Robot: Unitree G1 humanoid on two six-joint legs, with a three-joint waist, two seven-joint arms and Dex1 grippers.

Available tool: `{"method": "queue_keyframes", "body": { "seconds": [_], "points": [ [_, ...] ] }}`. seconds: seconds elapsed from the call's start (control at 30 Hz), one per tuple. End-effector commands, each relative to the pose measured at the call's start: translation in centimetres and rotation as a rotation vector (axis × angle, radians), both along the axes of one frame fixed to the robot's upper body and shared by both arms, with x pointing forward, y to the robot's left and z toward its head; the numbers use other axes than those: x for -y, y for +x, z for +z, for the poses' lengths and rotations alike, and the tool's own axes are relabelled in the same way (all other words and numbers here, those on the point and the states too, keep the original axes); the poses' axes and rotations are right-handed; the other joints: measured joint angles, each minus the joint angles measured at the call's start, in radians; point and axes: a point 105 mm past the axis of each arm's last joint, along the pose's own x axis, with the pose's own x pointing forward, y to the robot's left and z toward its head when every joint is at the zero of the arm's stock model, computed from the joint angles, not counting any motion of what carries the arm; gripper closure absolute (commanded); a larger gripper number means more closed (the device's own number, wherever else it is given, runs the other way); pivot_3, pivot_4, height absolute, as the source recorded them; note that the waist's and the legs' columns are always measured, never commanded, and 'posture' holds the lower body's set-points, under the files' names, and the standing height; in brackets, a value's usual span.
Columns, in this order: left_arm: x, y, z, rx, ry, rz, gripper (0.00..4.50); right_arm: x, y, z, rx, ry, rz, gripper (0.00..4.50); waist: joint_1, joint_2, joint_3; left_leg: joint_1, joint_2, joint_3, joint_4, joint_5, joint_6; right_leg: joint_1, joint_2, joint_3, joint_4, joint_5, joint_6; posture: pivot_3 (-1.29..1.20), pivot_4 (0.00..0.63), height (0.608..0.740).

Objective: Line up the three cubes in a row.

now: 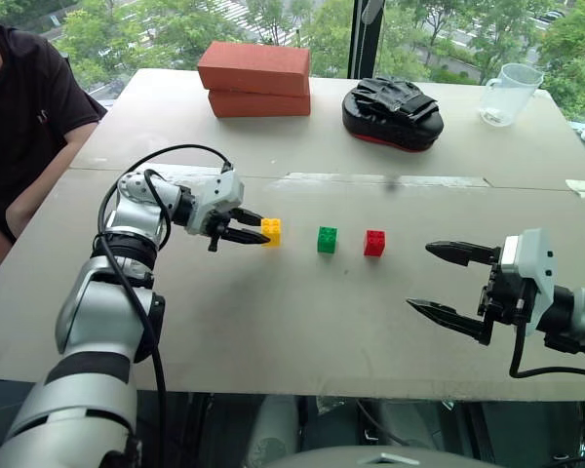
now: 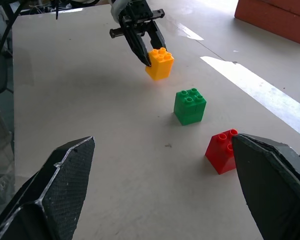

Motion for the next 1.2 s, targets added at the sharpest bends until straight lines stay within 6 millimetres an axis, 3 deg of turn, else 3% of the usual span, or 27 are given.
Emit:
{"method": "queue_keyframes", "body": {
  "seconds": [0.03, 0.4, 0.6, 0.87, 1.1, 1.2],
  "points": [
    [0.5, 0.3, 0.7, 0.035, 0.001, -0.025, 3.28, 0.3, -0.4, 1.1, 0.052, -0.01, -0.006, 0.0, 0.0, 0.0, 0.0, 0.0, 0.0, 0.0, 0.001, 0.0, 0.0, 0.0, 0.0, 0.0, 0.0, 0.0, 0.0, 0.0, 0.15, 0.737],
    [1.2, 0.4, 0.5, 0.049, 0.006, -0.044, 3.28, 0.4, -0.5, 1.6, 0.063, -0.017, -0.023, 0.0, 0.0, 0.0, 0.0, 0.0, 0.003, 0.0, 0.003, 0.0, 0.001, 0.0, 0.002, 0.001, 0.001, 0.001, 0.001, 0.0, 0.15, 0.737],
    [0.8, 0.5, 0.4, 0.065, -0.02, -0.02, 0.23, 0.2, -0.5, 1.7, 0.058, -0.017, -0.026, 0.0, 0.0, 0.0, 0.0, 0.0, 0.005, 0.0, 0.003, 0.0, 0.001, 0.0, 0.002, 0.001, 0.001, 0.001, 0.001, 0.0, 0.15, 0.737],
    [-2.3, -0.8, 1.8, 0.111, -0.204, 0.12, 0.09, 1.1, -0.1, 1.2, 0.04, -0.027, -0.071, 0.0, -0.013, 0.0, 0.0, 0.0, 0.006, 0.001, 0.003, 0.0, 0.0, 0.0, 0.003, 0.002, 0.002, 0.001, 0.001, 0.0, 0.15, 0.737],
    [-3.9, -7.5, 3.1, 0.147, -0.467, 0.54, 0.09, 4.2, 0.3, -0.7, -0.01, -0.037, -0.206, 0.0, -0.022, 0.0, -0.001, 0.0, 0.007, -0.001, 0.003, 0.002, -0.004, 0.001, -0.006, 0.004, 0.002, 0.001, 0.001, 0.0, 0.15, 0.737],
    [-4.4, -12.0, 1.1, 0.092, -0.481, 0.699, 0.09, 5.2, 0.4, -1.2, -0.044, -0.017, -0.249, 0.0, -0.023, 0.002, -0.002, 0.004, 0.007, -0.002, 0.003, 0.0, -0.001, 0.005, -0.008, 0.004, 0.001, 0.001, 0.001, 0.0, 0.15, 0.737]
  ]
}}
